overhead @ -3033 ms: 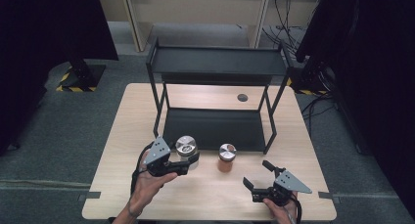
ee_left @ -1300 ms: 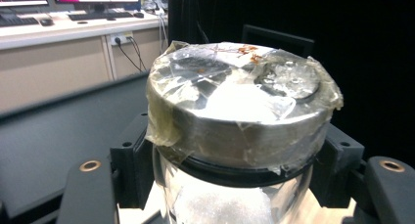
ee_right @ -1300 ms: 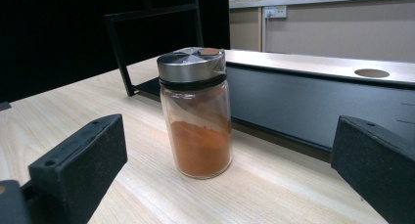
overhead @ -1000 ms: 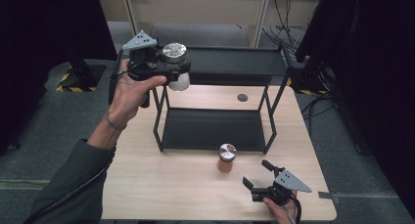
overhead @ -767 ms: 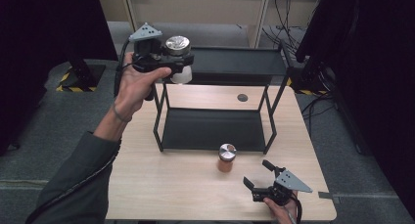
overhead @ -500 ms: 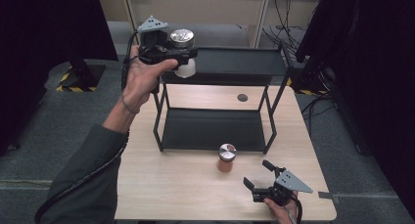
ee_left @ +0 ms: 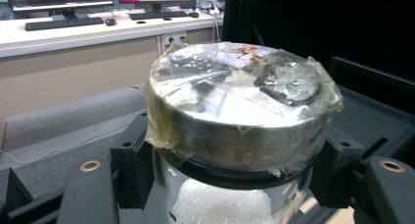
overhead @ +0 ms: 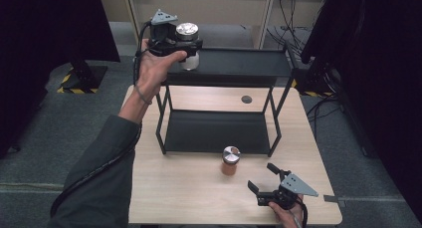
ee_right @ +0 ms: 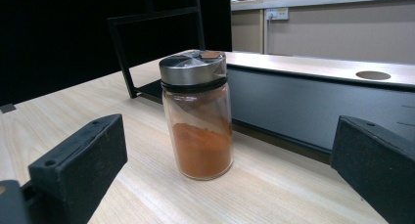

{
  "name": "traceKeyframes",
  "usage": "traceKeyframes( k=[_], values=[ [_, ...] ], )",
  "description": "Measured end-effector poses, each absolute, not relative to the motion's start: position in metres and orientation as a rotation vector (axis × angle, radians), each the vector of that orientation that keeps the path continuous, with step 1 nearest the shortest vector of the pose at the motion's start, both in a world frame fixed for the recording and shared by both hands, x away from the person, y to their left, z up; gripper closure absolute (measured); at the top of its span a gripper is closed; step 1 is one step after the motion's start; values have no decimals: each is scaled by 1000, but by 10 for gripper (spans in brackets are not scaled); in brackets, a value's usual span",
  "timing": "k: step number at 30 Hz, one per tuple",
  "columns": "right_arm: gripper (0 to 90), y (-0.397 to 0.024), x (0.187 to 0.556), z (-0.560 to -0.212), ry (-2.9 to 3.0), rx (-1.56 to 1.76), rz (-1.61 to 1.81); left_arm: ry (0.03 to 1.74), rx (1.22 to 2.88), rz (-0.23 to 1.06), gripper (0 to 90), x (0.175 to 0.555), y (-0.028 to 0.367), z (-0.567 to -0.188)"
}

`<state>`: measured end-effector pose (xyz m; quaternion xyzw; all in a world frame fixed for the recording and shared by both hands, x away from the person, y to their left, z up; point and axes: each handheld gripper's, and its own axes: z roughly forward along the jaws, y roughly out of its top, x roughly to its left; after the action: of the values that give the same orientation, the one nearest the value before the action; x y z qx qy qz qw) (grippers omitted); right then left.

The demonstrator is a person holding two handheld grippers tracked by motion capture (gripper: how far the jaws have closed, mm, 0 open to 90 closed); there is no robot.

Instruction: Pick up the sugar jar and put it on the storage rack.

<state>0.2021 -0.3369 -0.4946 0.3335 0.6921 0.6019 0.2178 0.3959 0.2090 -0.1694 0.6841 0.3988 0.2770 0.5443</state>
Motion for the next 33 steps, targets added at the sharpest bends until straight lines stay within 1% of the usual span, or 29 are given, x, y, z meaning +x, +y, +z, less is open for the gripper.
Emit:
traceKeyframes(
  k=[8,12,24,25,27,28,32,33],
  values=[
    [6,-336,202,-494,1919,921,1668,971,1613,668,313,407,204,-177],
    [6,-337,202,-495,1921,919,1671,988,1610,696,313,410,201,-180],
    [6,-336,203,-495,1926,919,1670,963,1596,717,308,410,202,-192],
    [6,-336,203,-495,1926,919,1670,967,1597,718,284,410,201,-192],
    [6,-336,203,-495,1926,920,1672,985,1574,708,157,410,202,-194],
    [6,-336,203,-495,1926,920,1673,989,1562,708,121,409,203,-195],
    [5,-336,203,-495,1928,918,1673,1020,1543,713,0,407,201,-196],
    [5,-336,203,-495,1929,918,1674,1024,1539,710,3,407,201,-196]
  ],
)
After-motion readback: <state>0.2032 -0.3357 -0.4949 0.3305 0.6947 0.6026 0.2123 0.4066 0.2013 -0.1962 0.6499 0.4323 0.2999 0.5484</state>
